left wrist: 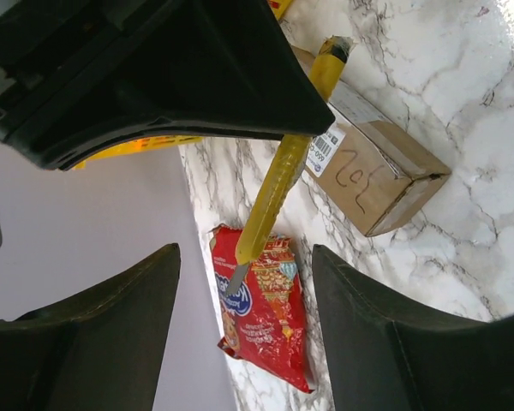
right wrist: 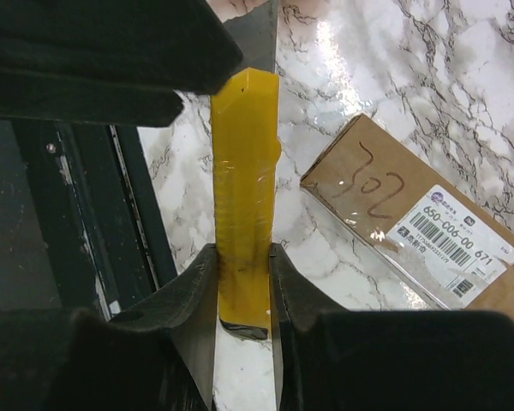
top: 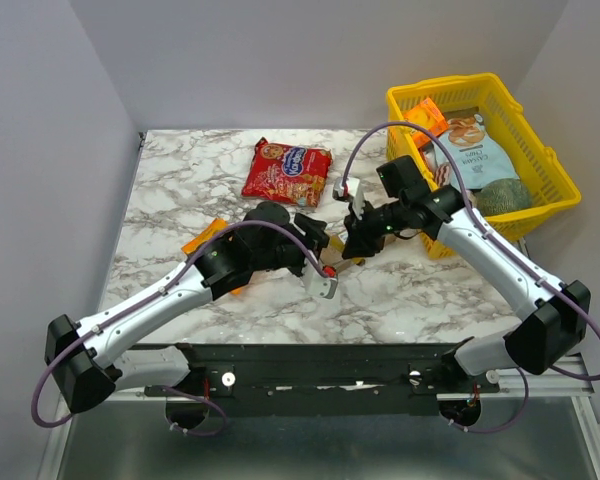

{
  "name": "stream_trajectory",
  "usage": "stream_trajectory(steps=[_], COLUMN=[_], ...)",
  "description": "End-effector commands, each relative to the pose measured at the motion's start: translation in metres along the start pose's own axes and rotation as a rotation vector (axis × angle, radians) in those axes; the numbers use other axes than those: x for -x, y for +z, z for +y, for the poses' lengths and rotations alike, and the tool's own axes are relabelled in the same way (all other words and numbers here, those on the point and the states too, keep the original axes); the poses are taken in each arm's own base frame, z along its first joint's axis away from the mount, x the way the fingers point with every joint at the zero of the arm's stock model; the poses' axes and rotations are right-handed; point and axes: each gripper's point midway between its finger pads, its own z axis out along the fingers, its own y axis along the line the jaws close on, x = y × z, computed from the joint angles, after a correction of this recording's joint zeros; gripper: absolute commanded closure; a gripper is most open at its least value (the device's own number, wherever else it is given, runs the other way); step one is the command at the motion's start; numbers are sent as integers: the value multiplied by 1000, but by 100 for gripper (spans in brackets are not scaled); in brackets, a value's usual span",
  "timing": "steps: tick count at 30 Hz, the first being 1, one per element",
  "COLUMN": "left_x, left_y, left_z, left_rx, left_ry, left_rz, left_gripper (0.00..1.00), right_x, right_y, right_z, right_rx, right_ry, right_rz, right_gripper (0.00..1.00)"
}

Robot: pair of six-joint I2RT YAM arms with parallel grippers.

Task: Unpack the express box

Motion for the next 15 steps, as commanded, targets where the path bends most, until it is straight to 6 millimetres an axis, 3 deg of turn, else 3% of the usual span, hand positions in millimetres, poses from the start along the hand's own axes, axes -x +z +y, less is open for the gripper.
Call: stream_trajectory(steps=[1,11,14,15], left_x=[6,-13,-15,-17], left_y=[10,35,36,37], left_z=[16,22,21,20], left_rx=[21,-2,-4,-6], left_ry=[125,188,178,176], left_rz=[-26,56,64,76], left_gripper=[32,49,66,80], right_x=[21,25,22,22], right_y=[-2,-6,-6,-6], right_z=[3,3,3,3], right_rx=[-4,-25,-27,-28], right_ry=[-22,-58,-57,-58], right_rz=[-45,-51,-46,-48], right_gripper=[93,94,94,94])
